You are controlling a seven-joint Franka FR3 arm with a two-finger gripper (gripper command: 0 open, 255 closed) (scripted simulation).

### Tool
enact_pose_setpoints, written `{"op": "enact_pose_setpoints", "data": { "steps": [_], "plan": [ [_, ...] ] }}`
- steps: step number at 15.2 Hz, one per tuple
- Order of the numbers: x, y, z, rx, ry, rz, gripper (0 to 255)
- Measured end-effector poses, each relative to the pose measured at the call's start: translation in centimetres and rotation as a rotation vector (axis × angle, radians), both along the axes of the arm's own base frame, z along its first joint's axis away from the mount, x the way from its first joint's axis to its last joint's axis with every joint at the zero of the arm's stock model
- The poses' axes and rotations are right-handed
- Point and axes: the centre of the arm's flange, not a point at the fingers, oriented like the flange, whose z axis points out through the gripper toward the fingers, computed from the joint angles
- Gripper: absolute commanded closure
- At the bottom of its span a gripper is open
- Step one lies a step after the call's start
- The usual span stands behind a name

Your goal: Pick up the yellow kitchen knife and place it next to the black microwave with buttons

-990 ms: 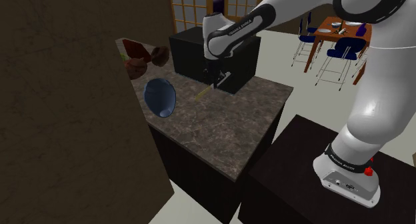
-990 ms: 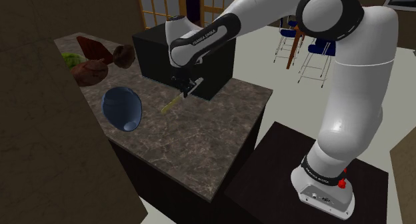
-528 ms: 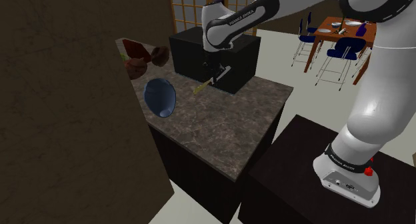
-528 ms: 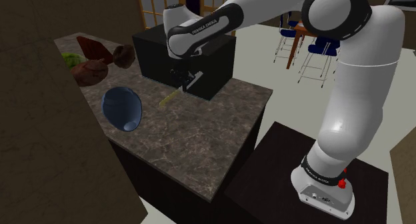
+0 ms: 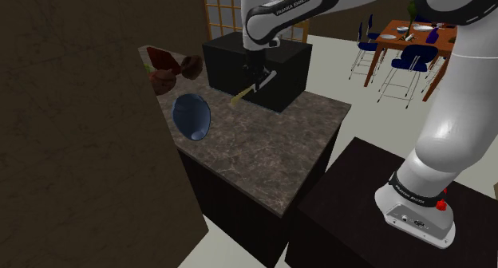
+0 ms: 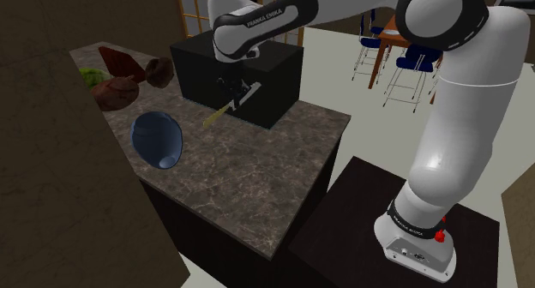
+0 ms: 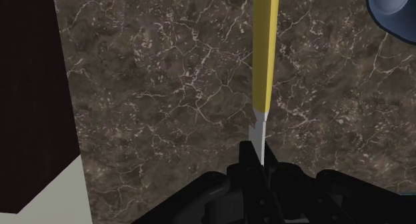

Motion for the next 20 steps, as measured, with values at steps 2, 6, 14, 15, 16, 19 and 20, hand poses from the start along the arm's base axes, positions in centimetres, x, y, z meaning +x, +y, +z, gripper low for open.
{"op": "enact_pose_setpoints", "data": {
  "steps": [2,6,14,15,16,19,20],
  "plan": [
    [0.1,0.1,1.1,0.0,0.0,0.0,255],
    [0.0,0.0,3.3,0.0,0.0,0.0,255],
    [0.0,0.0,7.5,0.0,0.0,0.0,255],
    [0.0,0.1,7.9,0.0,0.0,0.0,255],
    [0.0,0.1,8.5,0.0,0.0,0.0,255],
    [0.0,0.0,10.1,0.0,0.0,0.0,255],
    [0.1,0.1,10.6,0.0,0.0,0.0,255]
  ]
}}
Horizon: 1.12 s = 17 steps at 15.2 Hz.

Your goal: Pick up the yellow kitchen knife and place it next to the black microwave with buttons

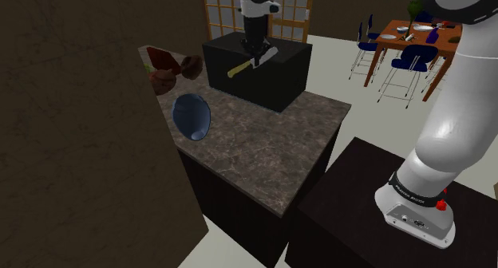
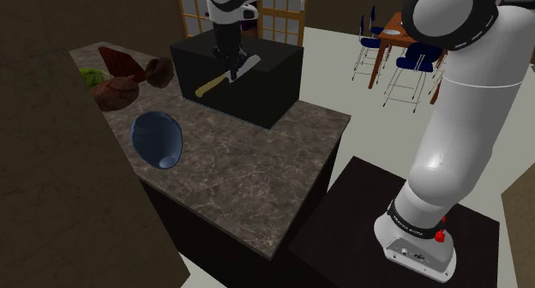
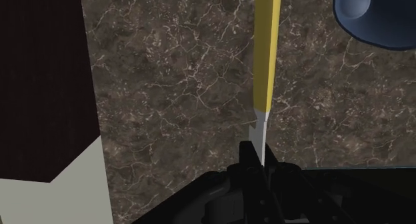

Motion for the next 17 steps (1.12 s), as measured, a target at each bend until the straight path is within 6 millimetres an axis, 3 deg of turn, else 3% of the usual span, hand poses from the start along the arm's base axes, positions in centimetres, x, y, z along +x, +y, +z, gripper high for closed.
{"op": "enact_pose_setpoints", "data": {
  "steps": [3,17],
  "plan": [
    [-0.2,-1.5,0.8,0.0,0.0,0.0,255],
    [-2.6,-19.6,0.8,0.0,0.001,-0.002,255]
  ]
}}
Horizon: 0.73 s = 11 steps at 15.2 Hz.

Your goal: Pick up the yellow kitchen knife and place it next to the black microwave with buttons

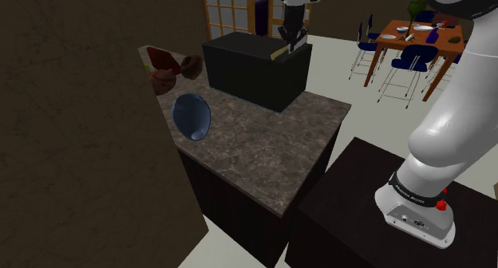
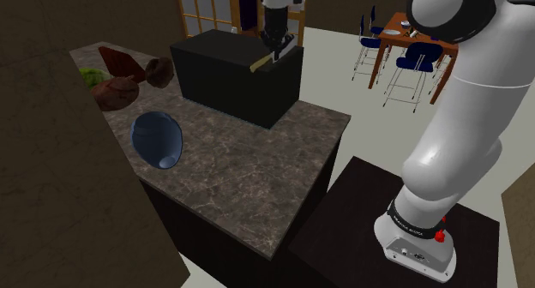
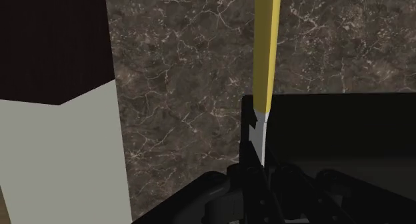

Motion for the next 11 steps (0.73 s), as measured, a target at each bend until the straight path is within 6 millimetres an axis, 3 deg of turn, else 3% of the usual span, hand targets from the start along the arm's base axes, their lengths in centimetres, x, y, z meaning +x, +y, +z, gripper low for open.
{"op": "enact_pose_setpoints", "data": {
  "steps": [11],
  "plan": [
    [-1.9,-14.2,0.1,0.001,0.0,0.001,255]
  ]
}}
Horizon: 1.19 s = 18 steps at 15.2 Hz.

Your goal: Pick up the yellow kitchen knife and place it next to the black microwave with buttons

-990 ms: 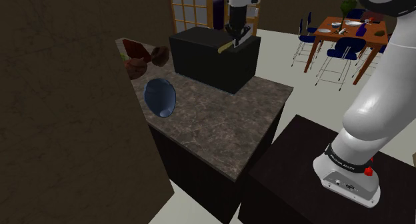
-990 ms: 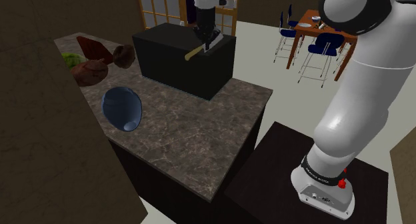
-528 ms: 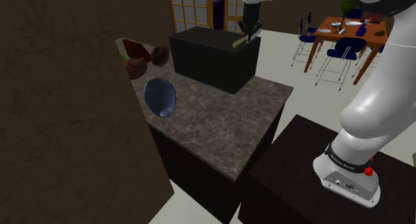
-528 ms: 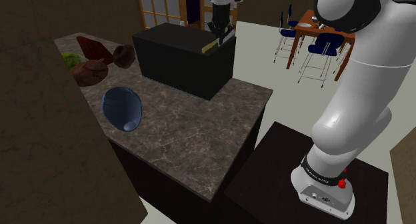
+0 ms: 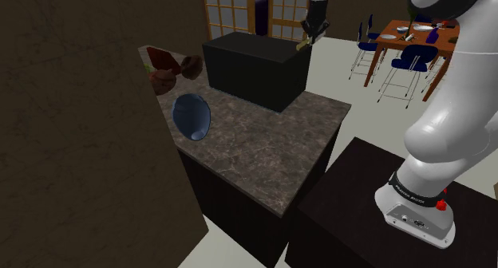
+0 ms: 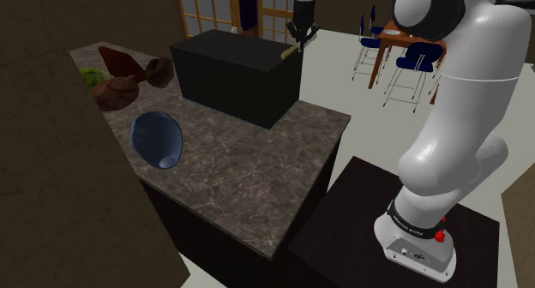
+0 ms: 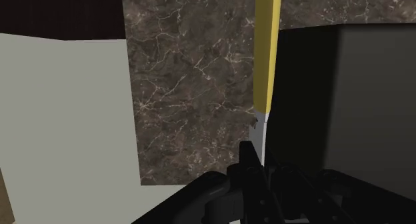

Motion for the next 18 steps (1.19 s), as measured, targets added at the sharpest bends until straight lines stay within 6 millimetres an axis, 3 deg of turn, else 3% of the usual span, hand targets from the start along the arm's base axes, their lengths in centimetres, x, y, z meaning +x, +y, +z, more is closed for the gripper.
{"op": "enact_pose_setpoints", "data": {
  "steps": [4,18],
  "plan": [
    [-1.0,-5.5,0.0,0.0,0.0,-0.001,255],
    [-0.9,-6.1,-7.5,0.0,0.0,0.001,255]
  ]
}}
